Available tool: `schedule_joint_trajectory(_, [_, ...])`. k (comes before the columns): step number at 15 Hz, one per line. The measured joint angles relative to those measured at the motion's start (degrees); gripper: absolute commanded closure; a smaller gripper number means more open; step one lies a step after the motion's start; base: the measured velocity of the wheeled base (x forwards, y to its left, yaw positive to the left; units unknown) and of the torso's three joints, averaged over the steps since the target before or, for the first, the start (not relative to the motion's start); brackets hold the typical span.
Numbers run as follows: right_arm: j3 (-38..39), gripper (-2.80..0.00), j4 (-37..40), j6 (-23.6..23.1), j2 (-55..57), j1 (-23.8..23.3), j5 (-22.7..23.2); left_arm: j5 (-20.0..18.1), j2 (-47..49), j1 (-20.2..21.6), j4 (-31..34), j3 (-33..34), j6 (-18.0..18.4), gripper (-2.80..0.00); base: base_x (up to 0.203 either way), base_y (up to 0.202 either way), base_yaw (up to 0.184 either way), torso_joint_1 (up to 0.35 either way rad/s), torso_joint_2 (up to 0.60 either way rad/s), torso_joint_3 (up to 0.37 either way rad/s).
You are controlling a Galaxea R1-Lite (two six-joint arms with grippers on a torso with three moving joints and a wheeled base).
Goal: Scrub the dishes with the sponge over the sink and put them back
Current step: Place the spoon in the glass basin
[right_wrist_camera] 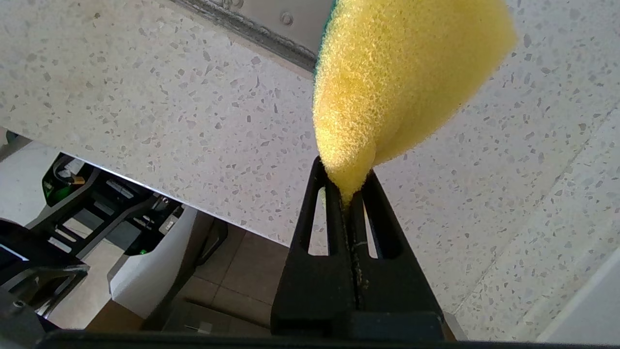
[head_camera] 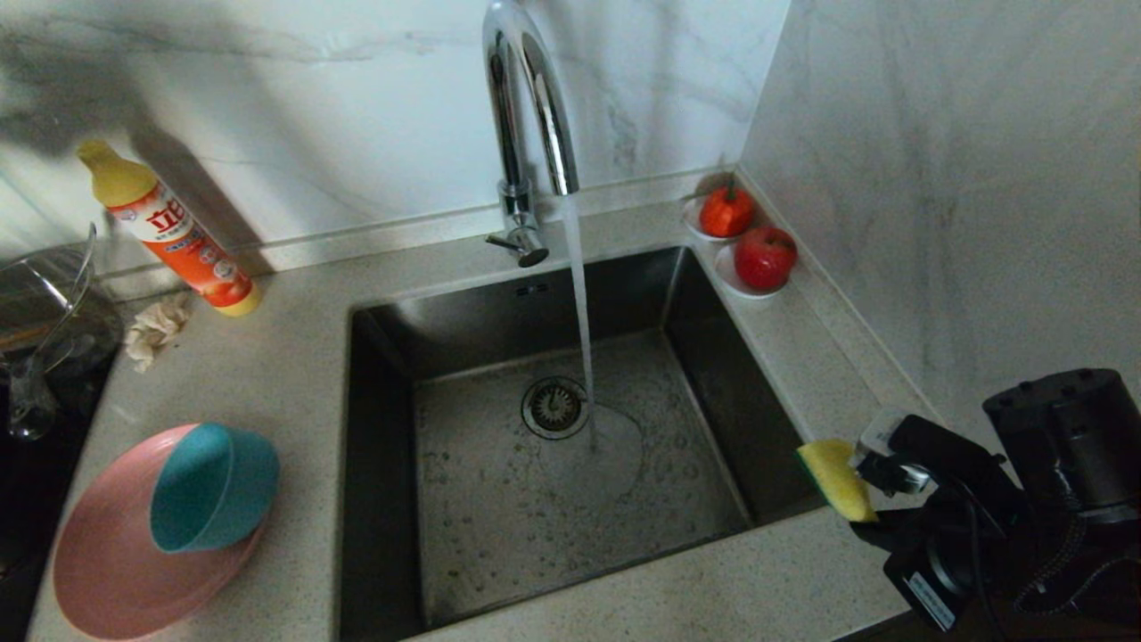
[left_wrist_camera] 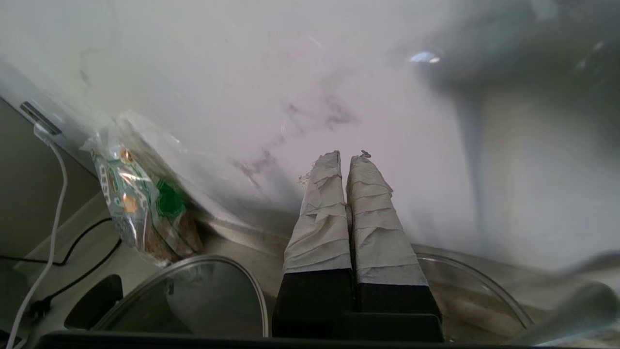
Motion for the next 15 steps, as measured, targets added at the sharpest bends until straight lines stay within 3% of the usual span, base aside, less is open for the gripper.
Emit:
schedule_joint_trajectory(9, [0.0, 0.00, 0.0, 0.0, -0.3, 0.0, -0.1, 0.0, 2.1, 0.0, -0.3, -0.3, -0.1, 0.00, 0.000, 0.000, 0.000, 0.000, 0.00, 0.000])
schedule_joint_trajectory(15, [-0.1, 0.00, 0.0, 0.0, -0.4, 0.0, -0.1, 0.1, 4.4, -0.2, -6.2, -2.3, -0.2, 0.00, 0.000, 0.000, 0.000, 0.000, 0.00, 0.000])
